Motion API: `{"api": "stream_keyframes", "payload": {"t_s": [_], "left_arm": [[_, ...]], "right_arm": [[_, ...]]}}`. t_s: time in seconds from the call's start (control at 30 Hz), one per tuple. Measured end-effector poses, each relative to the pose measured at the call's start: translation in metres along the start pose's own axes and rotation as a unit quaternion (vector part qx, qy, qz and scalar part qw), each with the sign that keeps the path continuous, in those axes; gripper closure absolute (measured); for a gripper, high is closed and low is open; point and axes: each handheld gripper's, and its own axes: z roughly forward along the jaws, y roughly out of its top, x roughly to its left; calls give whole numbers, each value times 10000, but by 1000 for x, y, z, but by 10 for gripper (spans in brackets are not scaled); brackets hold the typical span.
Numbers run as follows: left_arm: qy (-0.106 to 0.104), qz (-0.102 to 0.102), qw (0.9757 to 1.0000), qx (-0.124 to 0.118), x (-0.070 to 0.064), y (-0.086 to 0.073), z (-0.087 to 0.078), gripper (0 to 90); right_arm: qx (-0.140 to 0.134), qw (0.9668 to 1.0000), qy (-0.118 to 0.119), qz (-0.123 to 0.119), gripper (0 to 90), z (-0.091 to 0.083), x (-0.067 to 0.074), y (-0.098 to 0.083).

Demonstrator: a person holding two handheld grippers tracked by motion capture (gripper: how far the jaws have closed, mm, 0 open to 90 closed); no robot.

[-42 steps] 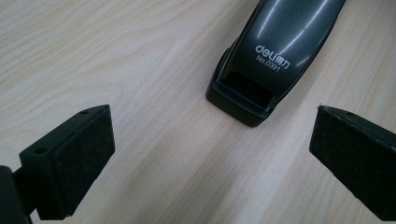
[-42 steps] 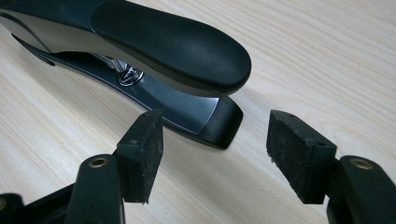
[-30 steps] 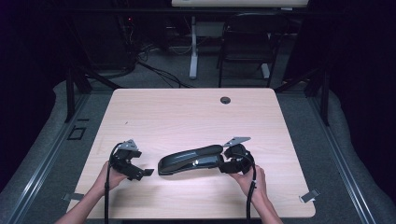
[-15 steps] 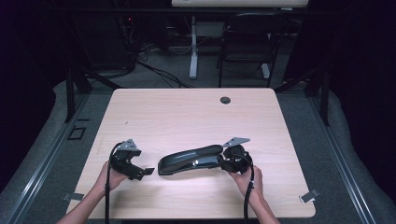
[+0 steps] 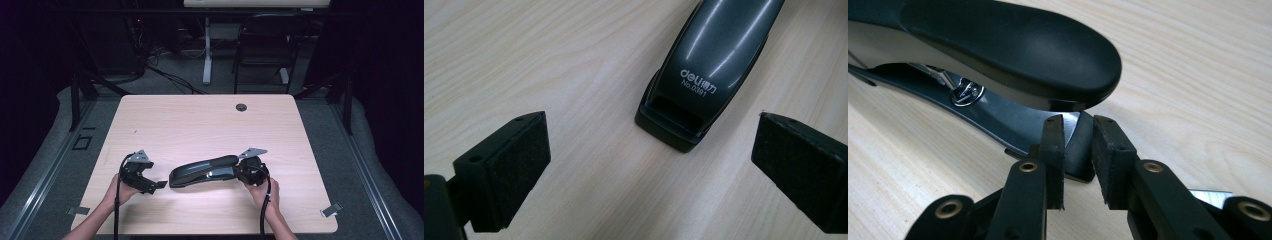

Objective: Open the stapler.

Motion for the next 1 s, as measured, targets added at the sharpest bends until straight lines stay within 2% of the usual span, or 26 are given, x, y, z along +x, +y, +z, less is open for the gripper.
{"api": "stream_keyframes", "payload": {"t_s": [0.17, 0.2, 0.27, 0.3, 0.33, 0.4, 0.47, 0.5, 0.57, 0.6, 0.67, 0.8, 0.93, 1.0], "left_arm": [[61, -11, 10000, -55, -4, 3, 0, 45], [80, 2, 9999, -103, -6, 4, 0, 55], [141, 61, 9994, -301, -15, 9, -4, 94], [141, 61, 9994, -301, -15, 9, -4, 117], [168, 74, 9991, -391, -19, 10, -6, 117], [222, 138, 9982, -536, -29, 14, -9, 151], [231, 194, 9977, -615, -38, 17, -11, 156], [242, 198, 9971, -694, -43, 19, -12, 187], [278, 248, 9963, -779, -53, 23, -11, 224], [266, 255, 9958, -833, -57, 25, -10, 239], [263, 309, 9956, -841, -69, 30, -5, 277], [285, 368, 9949, -890, -80, 33, 1, 321], [252, 383, 9938, -1017, -93, 38, 8, 368], [307, 422, 9930, -1064, -101, 41, 12, 389]], "right_arm": [[11, 9999, -38, 132, 780, 4, 0, -4], [-96, 9994, 41, 342, 785, 4, -2, -7], [-321, 9967, 38, 739, 804, 8, 0, -12], [-321, 9967, 38, 739, 804, 8, 0, -12], [-406, 9950, 74, 905, 804, 9, 1, -16], [-545, 9938, -71, 969, 811, 14, 8, -27], [-550, 9931, -81, 1037, 808, 16, 7, -31], [-693, 9915, -93, 1095, 815, 16, 6, -37], [-680, 9925, -143, 1006, 817, 14, 5, -38], [-798, 9916, -127, 1008, 821, 15, 6, -38], [-831, 9923, -171, 903, 826, 15, 6, -37], [-879, 9933, -183, 728, 850, 16, 8, -35], [-920, 9934, -150, 667, 878, 20, 8, -36], [-965, 9930, -92, 671, 896, 22, 9, -36]]}}
